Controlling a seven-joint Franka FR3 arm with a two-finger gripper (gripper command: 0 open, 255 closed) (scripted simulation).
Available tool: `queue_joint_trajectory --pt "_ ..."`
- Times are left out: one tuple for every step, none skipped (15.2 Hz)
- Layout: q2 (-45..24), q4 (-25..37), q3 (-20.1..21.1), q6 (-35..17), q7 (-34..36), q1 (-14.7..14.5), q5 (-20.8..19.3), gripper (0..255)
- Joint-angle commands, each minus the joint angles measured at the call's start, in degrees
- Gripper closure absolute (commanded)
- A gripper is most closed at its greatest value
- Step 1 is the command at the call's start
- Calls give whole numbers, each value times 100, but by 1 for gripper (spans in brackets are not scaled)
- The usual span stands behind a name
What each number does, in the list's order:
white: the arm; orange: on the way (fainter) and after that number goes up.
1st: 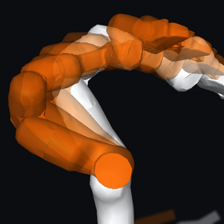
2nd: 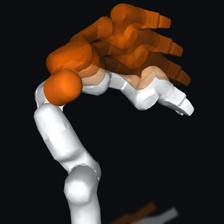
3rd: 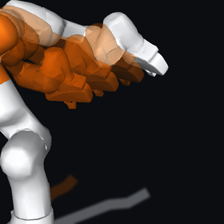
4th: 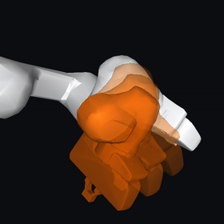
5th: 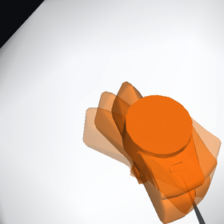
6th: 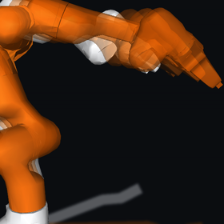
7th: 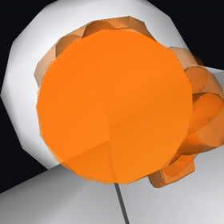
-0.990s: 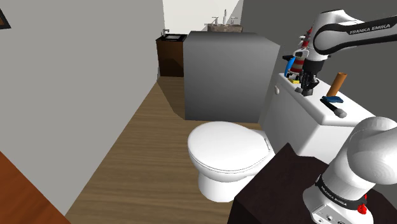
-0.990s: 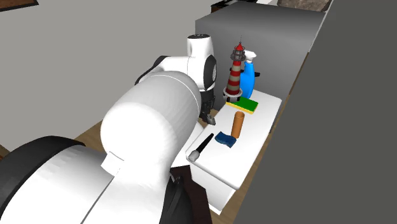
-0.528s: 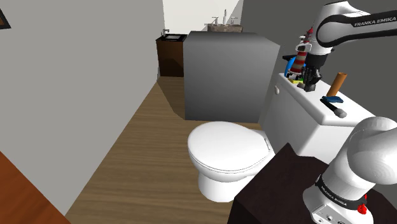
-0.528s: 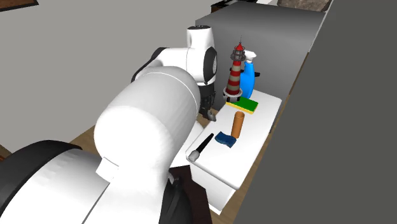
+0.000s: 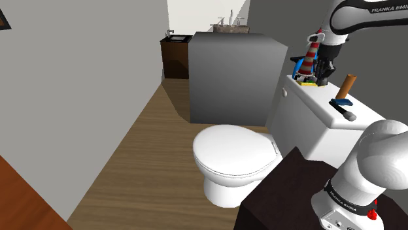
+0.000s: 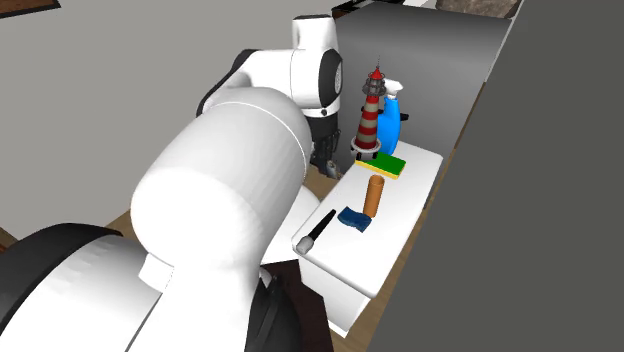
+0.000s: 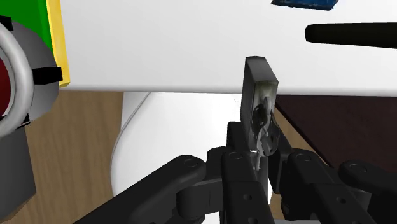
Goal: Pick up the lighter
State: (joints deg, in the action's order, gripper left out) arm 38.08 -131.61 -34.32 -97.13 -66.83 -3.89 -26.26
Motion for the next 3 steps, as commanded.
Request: queue_joint_trajectory --pt "-11 156 44 148 -26 -14 38 255" --pt "-11 167 48 159 -28 -15 41 255" --pt "-11 168 47 159 -28 -15 41 255"
